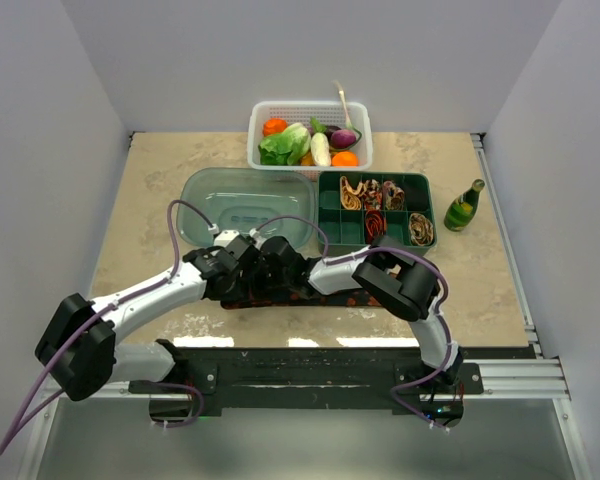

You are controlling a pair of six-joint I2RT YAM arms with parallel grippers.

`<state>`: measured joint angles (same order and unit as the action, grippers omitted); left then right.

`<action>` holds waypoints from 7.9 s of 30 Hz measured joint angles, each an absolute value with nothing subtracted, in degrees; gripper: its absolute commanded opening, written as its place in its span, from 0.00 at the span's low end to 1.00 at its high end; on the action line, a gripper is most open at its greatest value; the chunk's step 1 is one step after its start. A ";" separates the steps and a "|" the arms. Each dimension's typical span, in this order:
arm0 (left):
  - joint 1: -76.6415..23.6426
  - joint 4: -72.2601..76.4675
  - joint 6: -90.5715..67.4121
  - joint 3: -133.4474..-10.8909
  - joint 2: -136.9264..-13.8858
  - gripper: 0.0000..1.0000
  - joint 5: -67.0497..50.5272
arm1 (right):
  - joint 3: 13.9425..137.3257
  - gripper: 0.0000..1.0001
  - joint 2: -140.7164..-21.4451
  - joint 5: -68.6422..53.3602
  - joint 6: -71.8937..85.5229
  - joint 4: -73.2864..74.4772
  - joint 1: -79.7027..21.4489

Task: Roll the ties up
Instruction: Roll the tie at the center of the board.

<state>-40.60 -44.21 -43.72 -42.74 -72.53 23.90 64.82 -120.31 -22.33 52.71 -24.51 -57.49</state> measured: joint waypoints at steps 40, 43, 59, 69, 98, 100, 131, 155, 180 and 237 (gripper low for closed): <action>-52.56 -57.19 -50.17 -56.47 -97.08 0.43 34.11 | 45.01 0.00 -91.00 -12.93 43.33 -7.33 -41.56; -52.95 -56.07 -50.30 -57.04 -97.27 0.52 33.06 | 44.75 0.00 -91.02 -12.91 43.00 -7.11 -41.50; -53.69 -47.70 -49.98 -57.25 -87.99 0.69 26.96 | 44.97 0.00 -90.98 -11.73 39.44 -4.86 -41.50; -47.46 -44.23 -49.82 -51.83 -73.34 0.77 22.96 | 51.44 0.00 -91.00 -11.44 34.79 -0.82 -45.01; -9.69 -23.57 -45.93 -21.74 -48.25 0.79 -17.89 | 64.88 0.00 -108.42 -13.47 31.46 -0.97 -56.25; -9.69 -23.57 -45.93 -21.69 -48.47 0.79 -17.74 | 64.88 0.00 -108.29 -13.45 31.44 -1.04 -56.25; -9.78 -21.74 -46.54 -20.71 -49.32 0.74 -15.53 | 66.06 0.00 -110.37 -14.31 30.74 -2.00 -56.86; -17.08 -6.11 -52.71 -12.08 -52.38 0.26 -19.22 | 62.98 0.00 -110.34 -12.86 31.27 -3.88 -56.84; -28.05 -23.62 -43.99 -30.63 -62.50 0.11 -3.29 | 62.98 0.00 -109.43 -12.58 31.24 -2.94 -56.86; -48.21 -45.60 -46.46 -50.35 -79.55 0.05 25.06 | 57.06 0.00 -101.21 -10.68 31.35 3.75 -47.22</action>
